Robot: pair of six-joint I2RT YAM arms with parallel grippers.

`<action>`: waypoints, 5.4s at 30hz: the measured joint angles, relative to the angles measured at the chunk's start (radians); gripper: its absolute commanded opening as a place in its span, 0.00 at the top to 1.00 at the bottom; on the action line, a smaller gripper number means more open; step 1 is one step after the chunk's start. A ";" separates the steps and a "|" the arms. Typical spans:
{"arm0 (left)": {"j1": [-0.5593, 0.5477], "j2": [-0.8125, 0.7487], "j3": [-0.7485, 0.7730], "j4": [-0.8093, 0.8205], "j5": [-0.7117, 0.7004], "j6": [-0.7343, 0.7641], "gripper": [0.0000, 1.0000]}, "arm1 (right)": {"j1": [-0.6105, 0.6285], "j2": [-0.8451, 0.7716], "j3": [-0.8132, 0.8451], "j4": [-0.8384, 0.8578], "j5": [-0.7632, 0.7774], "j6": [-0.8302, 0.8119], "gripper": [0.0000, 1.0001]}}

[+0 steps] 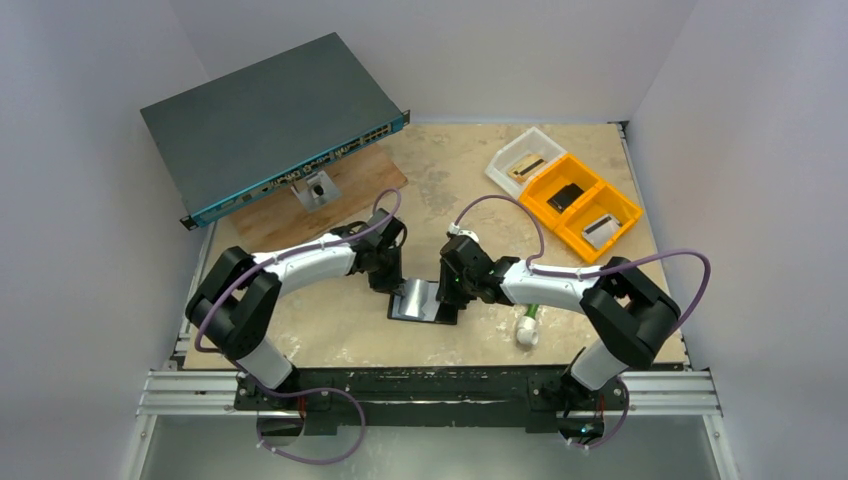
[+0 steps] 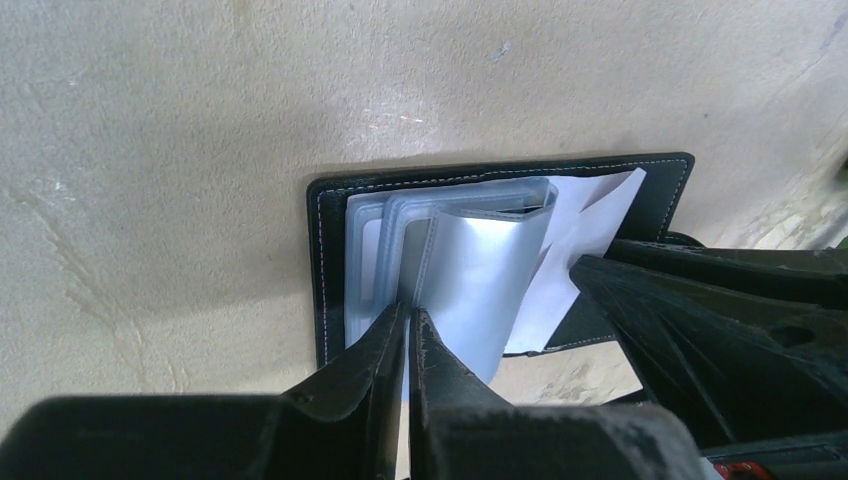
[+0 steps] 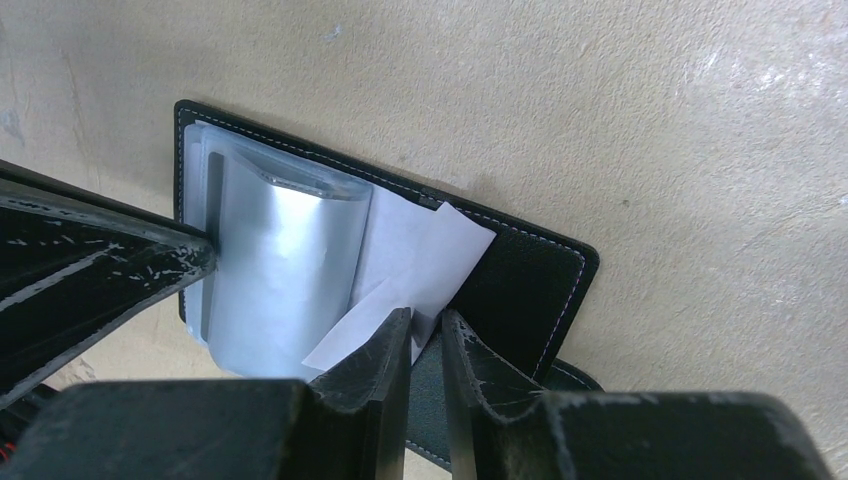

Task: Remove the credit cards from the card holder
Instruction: Remove the credit card from the card holder.

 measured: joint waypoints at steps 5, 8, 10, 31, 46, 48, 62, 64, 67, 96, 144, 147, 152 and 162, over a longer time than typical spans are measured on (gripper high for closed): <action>-0.003 0.015 -0.004 0.021 0.019 -0.001 0.96 | -0.001 0.001 0.000 0.001 -0.001 0.000 0.84; -0.015 0.022 -0.004 0.036 0.029 -0.002 0.96 | -0.001 0.002 0.000 0.002 -0.002 -0.002 0.85; -0.026 0.026 -0.004 0.044 0.034 -0.002 0.97 | -0.001 0.002 0.000 0.002 -0.002 -0.003 0.85; -0.080 0.097 0.065 0.055 0.081 -0.020 0.97 | -0.007 -0.080 0.060 -0.088 0.011 -0.026 0.63; -0.088 0.097 0.067 0.078 0.122 -0.038 0.90 | -0.011 -0.115 0.069 -0.143 0.060 -0.026 0.61; -0.093 0.097 0.067 0.084 0.134 -0.039 0.88 | -0.011 -0.117 0.069 -0.148 0.063 -0.026 0.60; -0.111 0.142 0.103 0.146 0.222 -0.073 0.75 | -0.013 -0.229 0.067 -0.186 0.108 -0.016 0.60; -0.111 0.157 0.116 0.157 0.234 -0.081 0.74 | -0.013 -0.236 0.063 -0.190 0.111 -0.013 0.60; -0.112 0.180 0.130 0.168 0.245 -0.087 0.73 | -0.014 -0.246 0.047 -0.194 0.125 -0.006 0.62; -0.072 0.304 0.252 0.132 0.208 -0.141 0.78 | -0.018 -0.115 -0.092 -0.014 -0.032 0.019 0.99; -0.046 0.041 -0.051 0.101 0.115 -0.203 1.00 | -0.163 -0.047 -0.079 0.109 -0.180 -0.031 0.63; -0.047 0.047 -0.049 0.113 0.122 -0.210 1.00 | -0.182 -0.063 -0.112 0.139 -0.234 -0.026 0.63; -0.047 0.051 -0.049 0.121 0.127 -0.212 1.00 | -0.196 -0.065 -0.153 0.209 -0.322 -0.011 0.66; -0.047 0.062 -0.040 0.127 0.133 -0.212 1.00 | -0.204 -0.045 -0.203 0.302 -0.403 0.025 0.70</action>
